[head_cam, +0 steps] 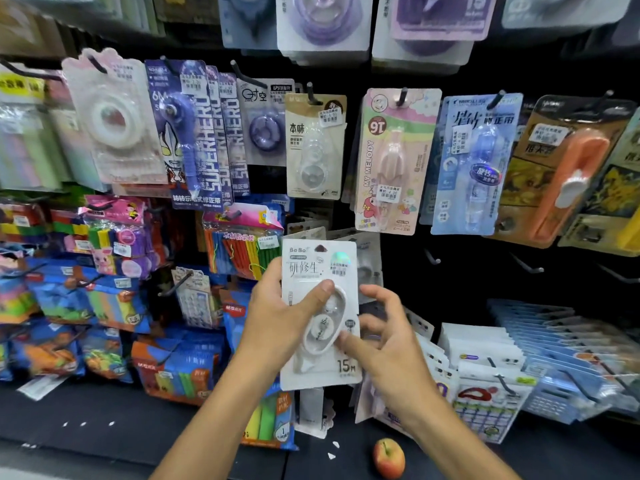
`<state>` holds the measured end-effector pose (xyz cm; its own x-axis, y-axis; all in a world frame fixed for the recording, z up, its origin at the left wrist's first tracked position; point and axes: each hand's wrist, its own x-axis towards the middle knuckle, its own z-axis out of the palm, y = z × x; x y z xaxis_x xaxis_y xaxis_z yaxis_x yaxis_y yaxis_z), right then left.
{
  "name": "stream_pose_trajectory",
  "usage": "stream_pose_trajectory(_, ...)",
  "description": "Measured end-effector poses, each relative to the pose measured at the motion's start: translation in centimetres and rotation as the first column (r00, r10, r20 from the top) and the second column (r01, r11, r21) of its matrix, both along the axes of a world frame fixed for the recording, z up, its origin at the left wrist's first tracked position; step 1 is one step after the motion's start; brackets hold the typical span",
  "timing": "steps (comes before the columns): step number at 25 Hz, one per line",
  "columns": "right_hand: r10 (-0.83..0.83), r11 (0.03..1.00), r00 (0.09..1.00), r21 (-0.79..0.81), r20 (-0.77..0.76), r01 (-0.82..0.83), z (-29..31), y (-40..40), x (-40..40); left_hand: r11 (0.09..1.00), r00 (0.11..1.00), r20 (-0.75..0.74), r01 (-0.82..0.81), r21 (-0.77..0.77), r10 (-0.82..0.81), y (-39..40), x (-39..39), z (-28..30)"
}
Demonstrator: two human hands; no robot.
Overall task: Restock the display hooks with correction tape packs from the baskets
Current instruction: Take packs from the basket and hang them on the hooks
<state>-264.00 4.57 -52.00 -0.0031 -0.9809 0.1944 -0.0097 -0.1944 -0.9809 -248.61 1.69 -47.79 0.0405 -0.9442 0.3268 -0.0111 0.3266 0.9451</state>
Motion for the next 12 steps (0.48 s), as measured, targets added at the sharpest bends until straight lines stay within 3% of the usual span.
stream_pose_trajectory(3, -0.185, 0.977, 0.981, -0.1, 0.057, 0.19, 0.3, 0.1, -0.7, 0.95, 0.879, 0.409, -0.134, -0.28, 0.245, -1.2, 0.5, 0.2)
stream_pose_trajectory(5, -0.304, 0.943, 0.952, -0.148, -0.015, 0.299, 0.2, 0.8, -1.2, 0.952, 0.793, 0.559, -0.084, -0.296, 0.244, -2.1, 1.2, -0.3)
stream_pose_trajectory(8, -0.352, 0.93, 0.92, -0.171, -0.174, 0.324, -0.2, 1.8, -0.9, 0.986, 0.751, 0.648, -0.027, -0.163, 0.128, -2.7, 1.8, -1.6)
stream_pose_trajectory(12, -0.432, 0.898, 0.894, -0.148, -0.117, 0.414, -0.1, 2.3, 0.0, 0.981, 0.752, 0.639, -0.055, -0.186, 0.164, -2.6, 2.2, -2.2)
